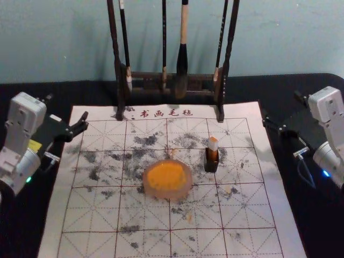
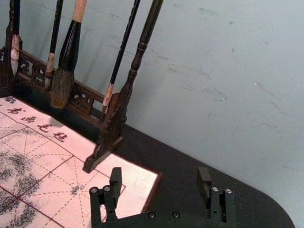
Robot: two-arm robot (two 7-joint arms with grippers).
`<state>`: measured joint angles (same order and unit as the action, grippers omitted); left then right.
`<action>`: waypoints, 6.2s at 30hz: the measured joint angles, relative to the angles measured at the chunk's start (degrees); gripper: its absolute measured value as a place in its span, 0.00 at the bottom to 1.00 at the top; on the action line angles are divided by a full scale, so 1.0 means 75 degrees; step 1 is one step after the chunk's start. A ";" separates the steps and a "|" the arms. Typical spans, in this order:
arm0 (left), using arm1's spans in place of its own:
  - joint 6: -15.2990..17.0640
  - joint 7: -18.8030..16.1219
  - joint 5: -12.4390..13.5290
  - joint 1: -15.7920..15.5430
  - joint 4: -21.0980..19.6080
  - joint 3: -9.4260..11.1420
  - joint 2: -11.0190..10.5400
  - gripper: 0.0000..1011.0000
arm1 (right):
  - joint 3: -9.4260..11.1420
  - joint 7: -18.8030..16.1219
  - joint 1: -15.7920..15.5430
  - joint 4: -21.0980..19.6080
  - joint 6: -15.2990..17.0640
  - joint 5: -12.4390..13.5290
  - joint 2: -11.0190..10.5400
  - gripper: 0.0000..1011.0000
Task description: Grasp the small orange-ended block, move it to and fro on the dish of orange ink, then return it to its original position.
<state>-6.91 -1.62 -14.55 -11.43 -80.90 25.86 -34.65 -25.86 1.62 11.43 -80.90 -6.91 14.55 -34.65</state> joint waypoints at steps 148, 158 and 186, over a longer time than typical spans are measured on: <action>0.0000 0.0000 0.0000 0.0000 0.0000 0.0000 0.0000 0.99 | -0.0031 -0.2945 0.0083 -0.0510 0.2254 0.0653 0.1057 0.13; 0.0000 0.0000 0.0000 0.0000 0.0000 0.0000 0.0000 0.99 | 0.0336 -0.3075 -0.0113 -0.0764 0.2346 0.0805 0.1165 0.13; 0.0000 0.0000 0.0000 0.0000 0.0000 0.0000 0.0000 0.99 | 0.0095 -0.5340 0.0709 -0.0465 0.0806 0.1663 0.0910 0.13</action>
<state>-6.91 -1.62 -14.55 -11.43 -80.90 25.86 -34.65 -25.15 -38.43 16.75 -84.38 -0.86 27.02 -27.82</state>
